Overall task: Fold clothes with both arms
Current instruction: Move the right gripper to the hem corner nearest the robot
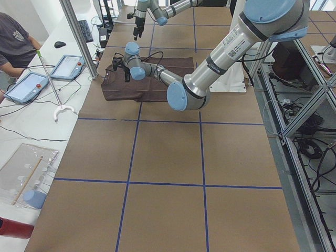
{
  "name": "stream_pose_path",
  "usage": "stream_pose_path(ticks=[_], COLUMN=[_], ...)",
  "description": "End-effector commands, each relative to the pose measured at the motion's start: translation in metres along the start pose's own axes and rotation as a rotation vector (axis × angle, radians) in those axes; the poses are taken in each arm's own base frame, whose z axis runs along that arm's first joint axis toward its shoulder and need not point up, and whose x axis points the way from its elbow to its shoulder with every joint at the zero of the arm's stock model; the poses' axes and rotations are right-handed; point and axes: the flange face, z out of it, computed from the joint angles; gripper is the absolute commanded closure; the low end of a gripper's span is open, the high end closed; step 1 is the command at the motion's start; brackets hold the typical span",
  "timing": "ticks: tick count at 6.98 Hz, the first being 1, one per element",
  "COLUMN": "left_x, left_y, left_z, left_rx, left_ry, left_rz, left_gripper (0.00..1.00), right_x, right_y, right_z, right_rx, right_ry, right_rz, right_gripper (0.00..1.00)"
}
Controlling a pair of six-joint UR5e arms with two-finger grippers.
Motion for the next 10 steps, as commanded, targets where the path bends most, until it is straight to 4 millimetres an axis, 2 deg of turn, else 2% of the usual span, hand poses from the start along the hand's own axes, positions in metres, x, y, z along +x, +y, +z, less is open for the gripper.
stream_pose_path(ticks=[1, 2, 3, 4, 5, 6, 7, 8, 10], left_x=[-0.035, -0.055, -0.065, -0.059, -0.057, -0.057, -0.056, -0.058, -0.056], left_y=[0.038, 0.049, 0.054, 0.056, 0.063, 0.067, 0.066, 0.066, 0.067], left_z=[-0.061, -0.074, -0.078, -0.085, -0.084, -0.08, -0.08, -0.078, -0.08], left_rx=[0.011, 0.008, 0.008, 0.009, 0.002, -0.002, 0.001, 0.002, 0.003], left_ry=[0.08, 0.085, 0.086, 0.099, 0.102, 0.101, 0.102, 0.098, 0.1], left_rz=[0.021, 0.028, 0.03, 0.03, 0.024, 0.019, 0.013, 0.013, 0.0], left_gripper=[0.01, 0.01, 0.02, 0.02, 0.02, 0.02, 0.02, 0.02, 0.02], right_x=[0.008, 0.03, 0.019, -0.001, -0.005, -0.005, 0.02, 0.025, 0.026], right_y=[0.121, 0.2, 0.241, 0.289, 0.341, 0.372, 0.389, 0.391, 0.4], right_z=[0.009, 0.004, -0.015, -0.025, -0.023, -0.022, -0.012, -0.009, -0.005], right_rx=[0.002, 0.016, -0.023, -0.057, -0.045, -0.067, -0.044, -0.038, -0.053], right_ry=[-0.009, 0.018, 0.072, 0.113, 0.114, 0.12, 0.17, 0.182, 0.189], right_rz=[0.077, 0.058, 0.087, 0.159, 0.208, 0.23, 0.245, 0.241, 0.23], right_gripper=[0.0, 0.01, 0.05, 0.08, 0.11, 0.12, 0.2, 0.28, 0.31])
